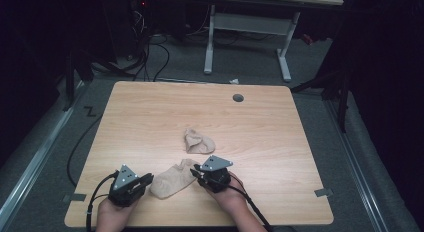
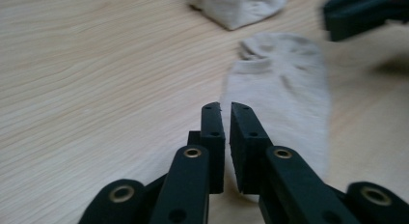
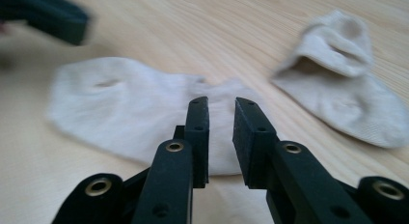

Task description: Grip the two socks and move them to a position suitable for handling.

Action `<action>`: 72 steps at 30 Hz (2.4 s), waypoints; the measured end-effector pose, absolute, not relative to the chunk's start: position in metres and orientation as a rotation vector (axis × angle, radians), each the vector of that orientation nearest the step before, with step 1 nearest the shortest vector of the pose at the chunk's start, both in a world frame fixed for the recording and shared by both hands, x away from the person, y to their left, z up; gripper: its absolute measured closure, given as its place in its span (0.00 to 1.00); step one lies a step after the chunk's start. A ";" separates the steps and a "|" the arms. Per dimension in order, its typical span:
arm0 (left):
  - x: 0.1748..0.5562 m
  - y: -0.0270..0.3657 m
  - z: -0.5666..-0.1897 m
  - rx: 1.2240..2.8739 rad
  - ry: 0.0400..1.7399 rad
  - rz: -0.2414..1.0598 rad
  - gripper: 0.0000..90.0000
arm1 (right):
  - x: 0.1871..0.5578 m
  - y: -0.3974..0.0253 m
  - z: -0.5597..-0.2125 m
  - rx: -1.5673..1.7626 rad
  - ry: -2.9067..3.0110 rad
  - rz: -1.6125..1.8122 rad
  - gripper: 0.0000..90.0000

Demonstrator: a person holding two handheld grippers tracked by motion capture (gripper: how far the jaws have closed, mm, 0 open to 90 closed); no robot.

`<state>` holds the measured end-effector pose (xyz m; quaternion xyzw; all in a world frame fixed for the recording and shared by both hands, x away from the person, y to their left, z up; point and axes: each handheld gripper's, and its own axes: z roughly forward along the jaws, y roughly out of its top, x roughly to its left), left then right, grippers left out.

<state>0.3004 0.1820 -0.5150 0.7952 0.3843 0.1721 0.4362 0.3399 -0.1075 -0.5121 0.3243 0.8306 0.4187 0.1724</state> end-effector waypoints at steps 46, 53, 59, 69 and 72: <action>0.298 0.123 -0.532 2.162 0.808 0.389 0.90 | 0.282 -0.182 -0.530 1.092 2.324 1.062 0.98; 0.298 0.127 -0.533 2.158 0.810 0.407 0.90 | 0.283 -0.180 -0.531 1.095 2.329 1.044 0.98; 0.300 0.132 -0.526 2.108 0.818 0.435 0.82 | 0.284 -0.182 -0.529 1.114 2.294 1.078 0.88; 0.319 0.172 -0.529 2.027 0.947 0.477 0.70 | 0.323 -0.162 -0.498 1.107 2.237 1.107 0.78; 0.320 0.177 -0.528 2.010 0.956 0.479 0.69 | 0.346 -0.150 -0.493 1.114 2.241 1.101 0.78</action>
